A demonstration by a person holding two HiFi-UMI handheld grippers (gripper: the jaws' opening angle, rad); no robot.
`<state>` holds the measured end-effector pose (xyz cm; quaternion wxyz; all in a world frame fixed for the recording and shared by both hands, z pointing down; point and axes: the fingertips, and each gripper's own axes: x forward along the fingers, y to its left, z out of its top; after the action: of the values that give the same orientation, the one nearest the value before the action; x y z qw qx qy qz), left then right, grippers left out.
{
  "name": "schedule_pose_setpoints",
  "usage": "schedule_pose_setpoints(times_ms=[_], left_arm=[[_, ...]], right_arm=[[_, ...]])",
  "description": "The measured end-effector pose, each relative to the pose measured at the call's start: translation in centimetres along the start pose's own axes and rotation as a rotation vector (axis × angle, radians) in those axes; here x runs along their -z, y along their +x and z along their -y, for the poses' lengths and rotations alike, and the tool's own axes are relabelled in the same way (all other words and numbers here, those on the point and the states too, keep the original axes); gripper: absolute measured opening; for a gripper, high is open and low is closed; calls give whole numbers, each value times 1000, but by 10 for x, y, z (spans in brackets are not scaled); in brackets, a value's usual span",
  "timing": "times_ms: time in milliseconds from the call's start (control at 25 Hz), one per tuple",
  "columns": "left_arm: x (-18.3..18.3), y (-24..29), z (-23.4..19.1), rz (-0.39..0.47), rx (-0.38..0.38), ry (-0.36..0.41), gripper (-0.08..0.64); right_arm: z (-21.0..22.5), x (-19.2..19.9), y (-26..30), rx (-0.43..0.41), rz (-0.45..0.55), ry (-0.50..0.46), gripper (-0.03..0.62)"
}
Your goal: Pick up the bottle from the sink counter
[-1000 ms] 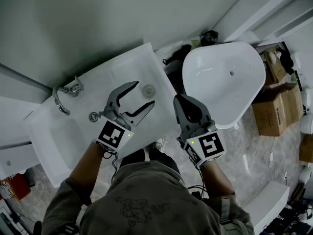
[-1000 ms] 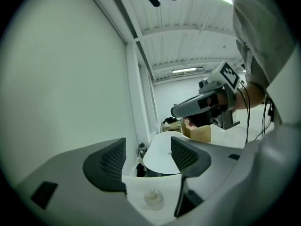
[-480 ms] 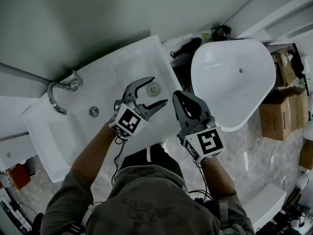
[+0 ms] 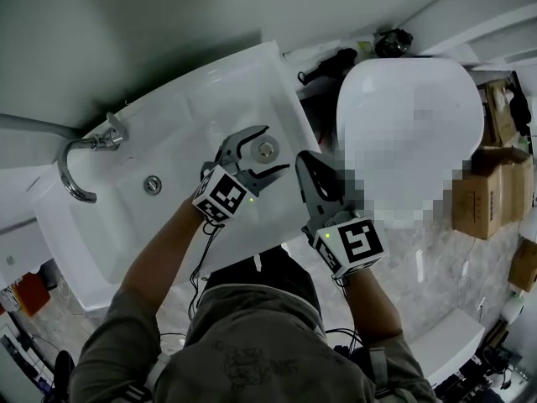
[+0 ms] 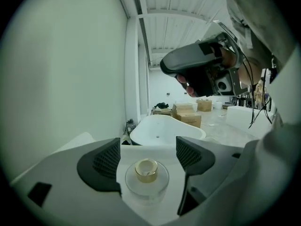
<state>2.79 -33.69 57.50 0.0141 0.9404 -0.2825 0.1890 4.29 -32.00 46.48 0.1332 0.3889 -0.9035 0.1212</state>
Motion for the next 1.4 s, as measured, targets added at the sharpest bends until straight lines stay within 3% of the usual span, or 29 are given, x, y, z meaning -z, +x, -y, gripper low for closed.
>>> schedule_pose_setpoints(times_ms=[200,640,960,1240,1280,1320,1400], left_arm=[[23,14,-6,-12,6,-54,354],[52,38,-4,-44,12,-75,367],[69,48,6,-133,60,-6,365],[70,47,9,-146,104,18,348],[70,46,10,-145,113,24,348],[70,46,12,-144,123,31,348],[70,44,14,-139,143,44,348]], right_arm=[[7,20,15,-8,-24,18,32],[6,57,46,-66,-83,11,32],[-2,66,63,-174,-85,-26,32],[-11,80,74,-238,-133,-69,40],[-13,82,75,-245,-141,-75,60],[-15,83,77,-248,-143,-77,126],[-16,87,80,-245,-146,-79,149]])
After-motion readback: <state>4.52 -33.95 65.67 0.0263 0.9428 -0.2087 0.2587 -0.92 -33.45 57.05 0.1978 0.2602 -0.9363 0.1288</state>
